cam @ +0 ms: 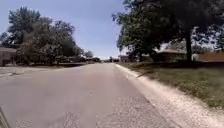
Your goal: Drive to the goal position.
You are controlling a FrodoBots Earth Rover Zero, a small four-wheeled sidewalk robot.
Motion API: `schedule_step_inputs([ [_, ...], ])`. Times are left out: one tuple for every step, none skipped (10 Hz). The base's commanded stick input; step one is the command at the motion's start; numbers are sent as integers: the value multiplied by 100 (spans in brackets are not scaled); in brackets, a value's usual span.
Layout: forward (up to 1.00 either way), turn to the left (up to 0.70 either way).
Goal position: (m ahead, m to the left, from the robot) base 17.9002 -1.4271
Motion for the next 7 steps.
schedule_step_inputs([
  [70, 0],
  [70, 0],
  [70, 0],
  [70, 0],
  [70, 0],
  [70, 0],
  [70, 0],
])
